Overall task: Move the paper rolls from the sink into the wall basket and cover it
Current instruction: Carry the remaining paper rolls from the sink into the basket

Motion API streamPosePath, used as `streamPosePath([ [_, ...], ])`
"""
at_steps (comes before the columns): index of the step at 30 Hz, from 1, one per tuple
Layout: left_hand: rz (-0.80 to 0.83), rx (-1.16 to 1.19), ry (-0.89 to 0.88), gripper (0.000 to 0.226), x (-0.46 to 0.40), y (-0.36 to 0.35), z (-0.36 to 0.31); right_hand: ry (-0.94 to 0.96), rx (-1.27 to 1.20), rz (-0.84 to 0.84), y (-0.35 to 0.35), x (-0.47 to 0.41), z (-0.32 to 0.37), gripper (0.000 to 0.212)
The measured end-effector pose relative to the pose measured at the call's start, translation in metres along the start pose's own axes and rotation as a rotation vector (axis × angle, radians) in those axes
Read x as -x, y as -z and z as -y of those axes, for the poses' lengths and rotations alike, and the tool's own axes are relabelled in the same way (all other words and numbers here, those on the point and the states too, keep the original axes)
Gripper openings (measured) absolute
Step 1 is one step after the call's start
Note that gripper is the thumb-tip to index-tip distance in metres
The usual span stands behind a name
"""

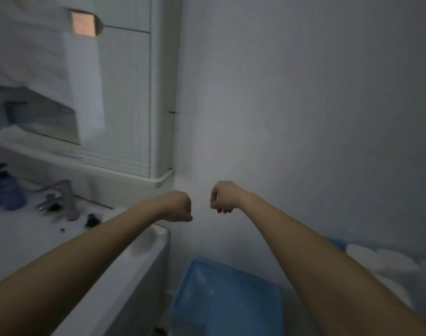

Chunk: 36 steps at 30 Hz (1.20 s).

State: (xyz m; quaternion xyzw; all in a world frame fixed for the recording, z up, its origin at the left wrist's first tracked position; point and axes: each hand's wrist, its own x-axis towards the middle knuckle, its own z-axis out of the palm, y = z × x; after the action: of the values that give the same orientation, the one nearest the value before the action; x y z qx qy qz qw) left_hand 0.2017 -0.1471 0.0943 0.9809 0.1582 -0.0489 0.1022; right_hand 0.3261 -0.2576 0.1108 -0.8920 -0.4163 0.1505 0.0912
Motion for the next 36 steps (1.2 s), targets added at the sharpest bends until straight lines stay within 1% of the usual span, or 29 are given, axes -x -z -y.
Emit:
streamPosePath([
  [4, -0.063, 0.013, 0.139, 0.027, 0.001, -0.005, 0.069, 0.041, 0.022, -0.029, -0.037, -0.037, 0.041, 0.02],
  [8, -0.066, 0.01, 0.23, 0.025, -0.004, -0.017, 0.132, 0.089, 0.043, 0.008, -0.082, -0.072, 0.07, 0.024],
  [11, -0.051, 0.031, 0.273, 0.029, -0.014, -0.031, 0.169, 0.11, 0.087, 0.042, -0.11, -0.095, 0.082, 0.036],
  [18, -0.036, 0.041, 0.38, 0.055, -0.049, -0.075, 0.234, 0.187, 0.167, 0.106, -0.164, -0.158, 0.104, 0.061],
  [21, -0.058, 0.075, 0.451, 0.059, -0.066, -0.1, 0.256, 0.204, 0.197, 0.113, -0.187, -0.189, 0.109, 0.078],
  [24, -0.091, 0.173, 0.545, 0.068, -0.082, -0.131, 0.272, 0.243, 0.261, 0.119, -0.212, -0.216, 0.111, 0.099],
  [26, -0.11, 0.218, 0.571, 0.076, -0.092, -0.15, 0.282, 0.262, 0.273, 0.136, -0.229, -0.232, 0.111, 0.111],
  [28, -0.128, 0.251, 0.577, 0.08, -0.101, -0.16, 0.291, 0.268, 0.266, 0.152, -0.238, -0.244, 0.109, 0.117],
  [30, -0.121, 0.253, 0.588, 0.085, -0.112, -0.168, 0.3, 0.272, 0.248, 0.181, -0.245, -0.258, 0.106, 0.121],
  [32, -0.112, 0.234, 0.584, 0.094, -0.124, -0.172, 0.307, 0.282, 0.241, 0.186, -0.248, -0.267, 0.105, 0.12],
  [34, -0.095, 0.218, 0.565, 0.106, -0.136, -0.176, 0.313, 0.303, 0.248, 0.176, -0.251, -0.271, 0.104, 0.114],
  [36, -0.082, 0.192, 0.539, 0.108, -0.145, -0.179, 0.316, 0.319, 0.233, 0.132, -0.254, -0.271, 0.103, 0.104],
])
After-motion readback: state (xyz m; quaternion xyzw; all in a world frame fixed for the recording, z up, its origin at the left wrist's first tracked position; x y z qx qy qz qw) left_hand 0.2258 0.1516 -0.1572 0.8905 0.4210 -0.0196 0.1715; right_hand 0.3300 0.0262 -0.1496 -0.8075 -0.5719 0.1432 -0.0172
